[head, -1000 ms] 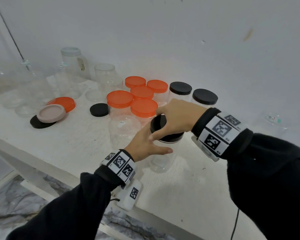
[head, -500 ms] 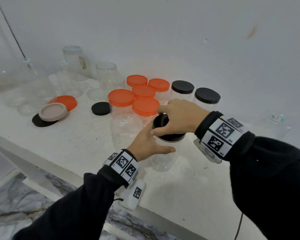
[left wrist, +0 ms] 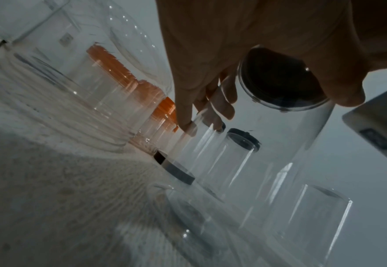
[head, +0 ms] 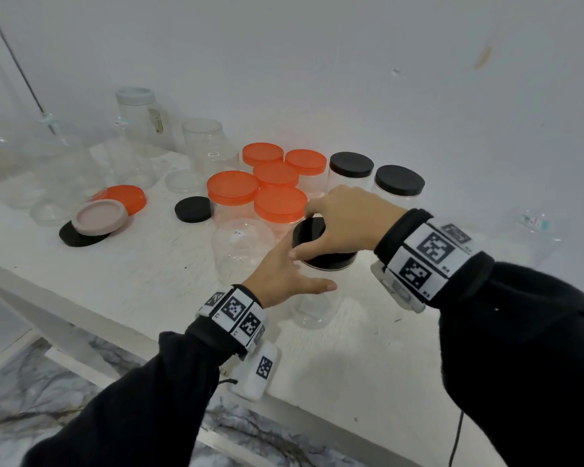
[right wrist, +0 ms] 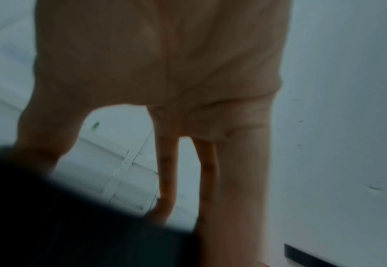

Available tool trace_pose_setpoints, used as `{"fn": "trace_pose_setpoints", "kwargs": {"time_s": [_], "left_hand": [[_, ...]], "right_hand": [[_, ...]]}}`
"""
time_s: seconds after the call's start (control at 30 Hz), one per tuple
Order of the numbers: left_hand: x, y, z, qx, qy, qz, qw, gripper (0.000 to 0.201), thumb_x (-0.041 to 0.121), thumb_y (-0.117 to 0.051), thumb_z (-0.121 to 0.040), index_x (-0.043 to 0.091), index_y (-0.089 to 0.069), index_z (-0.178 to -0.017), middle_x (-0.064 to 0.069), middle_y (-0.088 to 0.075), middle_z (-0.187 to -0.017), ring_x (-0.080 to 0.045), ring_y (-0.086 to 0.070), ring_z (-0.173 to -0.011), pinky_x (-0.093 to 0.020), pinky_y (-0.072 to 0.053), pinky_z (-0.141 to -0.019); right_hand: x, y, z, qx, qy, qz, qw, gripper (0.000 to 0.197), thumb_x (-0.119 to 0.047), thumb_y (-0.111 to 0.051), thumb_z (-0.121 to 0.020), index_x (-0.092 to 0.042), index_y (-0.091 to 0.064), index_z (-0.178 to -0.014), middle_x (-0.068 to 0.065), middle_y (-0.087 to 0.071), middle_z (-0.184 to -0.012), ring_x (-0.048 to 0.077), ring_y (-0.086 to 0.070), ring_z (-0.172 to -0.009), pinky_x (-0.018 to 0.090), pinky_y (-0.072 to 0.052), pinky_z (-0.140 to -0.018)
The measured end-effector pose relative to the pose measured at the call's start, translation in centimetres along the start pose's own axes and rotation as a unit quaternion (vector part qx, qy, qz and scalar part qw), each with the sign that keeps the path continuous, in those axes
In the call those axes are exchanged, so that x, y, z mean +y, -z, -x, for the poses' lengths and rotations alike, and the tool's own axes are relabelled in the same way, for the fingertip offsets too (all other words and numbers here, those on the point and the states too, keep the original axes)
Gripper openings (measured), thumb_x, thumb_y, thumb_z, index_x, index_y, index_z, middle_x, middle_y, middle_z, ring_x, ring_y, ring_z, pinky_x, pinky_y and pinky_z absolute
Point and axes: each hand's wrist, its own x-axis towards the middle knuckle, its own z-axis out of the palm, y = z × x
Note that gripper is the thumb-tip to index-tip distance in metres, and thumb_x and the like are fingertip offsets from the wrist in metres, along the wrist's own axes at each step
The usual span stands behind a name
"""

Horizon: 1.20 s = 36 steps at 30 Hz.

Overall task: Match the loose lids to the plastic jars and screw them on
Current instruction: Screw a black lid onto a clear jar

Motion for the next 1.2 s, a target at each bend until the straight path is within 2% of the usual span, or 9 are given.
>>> {"fn": "trace_pose_setpoints", "kwargs": {"time_s": [0.17,0.27,0.47,0.57,0.67,0.77,0.97,1.07,1.2], "left_hand": [[0.1,0.2,0.0,-0.007,0.002,-0.026,1.000,0.073,0.018,-0.085,-0.064,0.028,-0.039,-0.120,0.020,-0.051,-0.110,0.014,-0.049,-0.100,0.001,-0.037,-0.080],[0.0,0.2,0.1,-0.002,0.004,-0.017,1.000,0.076,0.019,-0.085,-0.063,0.028,-0.037,-0.121,0.021,-0.050,-0.111,0.013,-0.048,-0.103,-0.001,-0.037,-0.082],[-0.3,0.1,0.0,-0.007,0.000,-0.001,1.000,0.082,0.021,-0.084,-0.064,0.023,-0.040,-0.132,0.022,-0.050,-0.119,0.016,-0.045,-0.108,-0.005,-0.041,-0.081],[-0.2,0.1,0.1,-0.008,-0.004,0.001,1.000,0.080,0.021,-0.085,-0.063,0.033,-0.037,-0.126,0.022,-0.050,-0.118,0.017,-0.046,-0.107,-0.003,-0.040,-0.082],[-0.2,0.1,0.1,-0.006,0.002,-0.016,1.000,0.083,0.029,-0.086,-0.059,0.027,-0.039,-0.127,0.015,-0.053,-0.118,0.004,-0.050,-0.109,-0.002,-0.039,-0.083],[-0.1,0.1,0.1,-0.007,0.009,-0.019,1.000,0.078,0.022,-0.085,-0.064,0.028,-0.038,-0.125,0.017,-0.051,-0.116,0.005,-0.049,-0.108,-0.001,-0.038,-0.083],[-0.1,0.1,0.1,-0.015,0.008,0.010,1.000,0.082,0.016,-0.083,-0.065,0.034,-0.032,-0.126,0.024,-0.048,-0.117,0.022,-0.045,-0.102,-0.001,-0.039,-0.080],[-0.1,0.1,0.1,-0.017,0.003,0.015,1.000,0.084,0.020,-0.085,-0.063,0.032,-0.033,-0.128,0.022,-0.049,-0.120,0.019,-0.046,-0.105,-0.004,-0.040,-0.083],[-0.1,-0.1,0.2,-0.003,0.006,-0.006,1.000,0.080,0.029,-0.085,-0.059,0.034,-0.037,-0.122,0.019,-0.052,-0.116,0.009,-0.050,-0.107,-0.007,-0.041,-0.083]], "right_hand": [[0.3,1.5,0.6,-0.163,0.080,-0.042,0.982,0.073,-0.036,-0.077,-0.072,-0.040,-0.038,-0.134,-0.001,-0.037,-0.125,0.020,-0.045,-0.111,0.038,-0.047,-0.092],[0.3,1.3,0.5,-0.120,0.075,-0.057,0.988,0.066,-0.033,-0.078,-0.069,-0.039,-0.045,-0.126,-0.006,-0.043,-0.110,0.016,-0.046,-0.101,0.031,-0.048,-0.081],[-0.9,-0.8,0.3,0.038,-0.019,0.020,0.999,0.061,-0.068,-0.053,-0.076,-0.018,-0.058,-0.111,-0.006,-0.047,-0.075,0.013,-0.049,-0.071,0.024,-0.037,-0.055],[0.0,0.1,0.7,-0.056,0.003,-0.020,0.998,0.071,-0.066,-0.056,-0.077,-0.024,-0.044,-0.133,-0.001,-0.053,-0.106,0.015,-0.050,-0.094,0.028,-0.044,-0.076],[0.7,1.4,1.1,-0.153,0.067,-0.051,0.985,0.081,-0.039,-0.074,-0.075,-0.038,-0.028,-0.142,-0.001,-0.037,-0.130,0.018,-0.043,-0.113,0.036,-0.045,-0.095],[0.9,1.1,1.0,-0.122,0.073,-0.073,0.987,0.075,-0.028,-0.078,-0.070,-0.042,-0.039,-0.133,-0.004,-0.041,-0.113,0.017,-0.048,-0.102,0.035,-0.050,-0.084],[-0.4,-0.1,0.4,0.002,0.000,-0.011,1.000,0.064,-0.063,-0.063,-0.073,-0.016,-0.055,-0.115,-0.003,-0.056,-0.088,0.011,-0.049,-0.068,0.022,-0.039,-0.055],[-0.2,0.0,0.2,-0.035,0.003,0.022,0.999,0.072,-0.070,-0.058,-0.072,-0.018,-0.051,-0.121,0.000,-0.059,-0.104,0.017,-0.055,-0.089,0.029,-0.046,-0.072],[0.3,1.5,0.6,-0.151,0.078,-0.041,0.985,0.082,-0.037,-0.077,-0.073,-0.033,-0.031,-0.141,-0.003,-0.041,-0.124,0.017,-0.045,-0.112,0.036,-0.046,-0.093]]}}
